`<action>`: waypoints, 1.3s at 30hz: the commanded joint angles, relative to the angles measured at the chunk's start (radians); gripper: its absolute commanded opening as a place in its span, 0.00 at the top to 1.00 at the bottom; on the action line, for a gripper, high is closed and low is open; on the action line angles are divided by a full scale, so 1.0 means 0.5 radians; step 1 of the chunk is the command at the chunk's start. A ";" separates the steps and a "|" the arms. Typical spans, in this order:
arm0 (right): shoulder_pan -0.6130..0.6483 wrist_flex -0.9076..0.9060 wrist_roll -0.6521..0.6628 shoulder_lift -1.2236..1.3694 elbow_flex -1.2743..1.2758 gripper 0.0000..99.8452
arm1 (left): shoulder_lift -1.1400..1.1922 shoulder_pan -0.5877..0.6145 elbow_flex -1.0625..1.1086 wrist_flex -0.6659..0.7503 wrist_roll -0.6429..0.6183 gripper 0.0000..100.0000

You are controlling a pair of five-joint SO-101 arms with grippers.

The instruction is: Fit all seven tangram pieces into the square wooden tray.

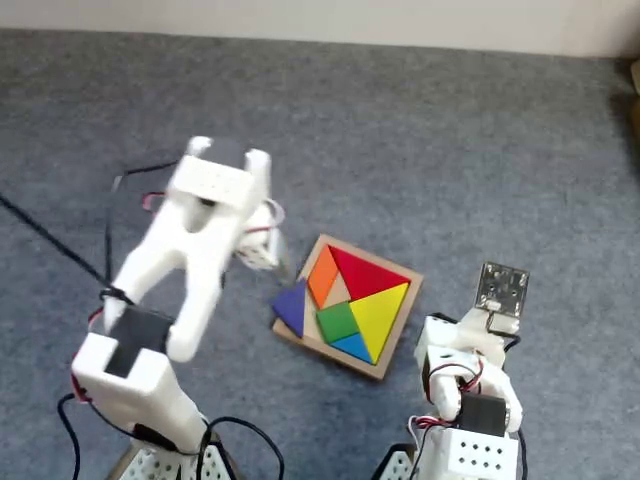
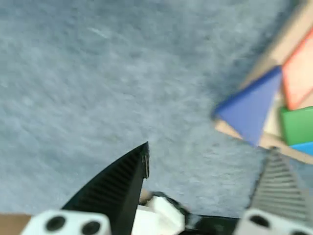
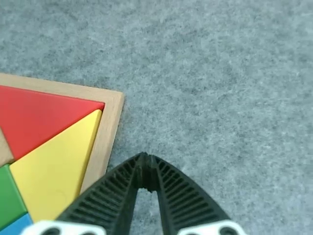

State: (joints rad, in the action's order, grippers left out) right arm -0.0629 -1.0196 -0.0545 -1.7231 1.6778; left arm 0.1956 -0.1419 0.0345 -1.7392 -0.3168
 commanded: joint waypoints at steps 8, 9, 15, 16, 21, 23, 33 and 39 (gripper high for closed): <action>-0.023 -0.011 -0.003 -0.014 0.198 1.00 | -0.100 0.112 0.373 0.497 0.776 0.97; -0.023 -0.011 -0.003 -0.014 0.198 1.00 | -0.100 0.078 0.422 0.559 0.776 0.97; -0.023 -0.011 -0.003 -0.014 0.198 1.00 | -0.100 -0.192 0.637 0.792 0.773 0.99; -0.023 -0.011 -0.003 -0.014 0.198 1.00 | -0.100 -0.247 0.652 0.798 0.773 0.99; -0.023 -0.011 -0.003 -0.014 0.198 1.00 | -0.100 -0.480 0.664 0.798 0.571 0.99; -0.023 -0.011 -0.003 -0.014 0.198 1.00 | -0.100 -0.560 0.664 0.795 0.528 0.99; -0.023 -0.011 -0.003 -0.014 0.198 1.00 | -0.121 -0.631 0.649 0.783 0.519 0.99; -0.023 -0.011 -0.003 -0.017 0.198 1.00 | -0.106 -0.646 0.643 0.798 0.519 0.99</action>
State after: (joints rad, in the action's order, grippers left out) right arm -0.0629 -1.0196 -0.0545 -1.7231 1.6778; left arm 0.1788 -0.4411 0.3644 -1.3464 -0.0468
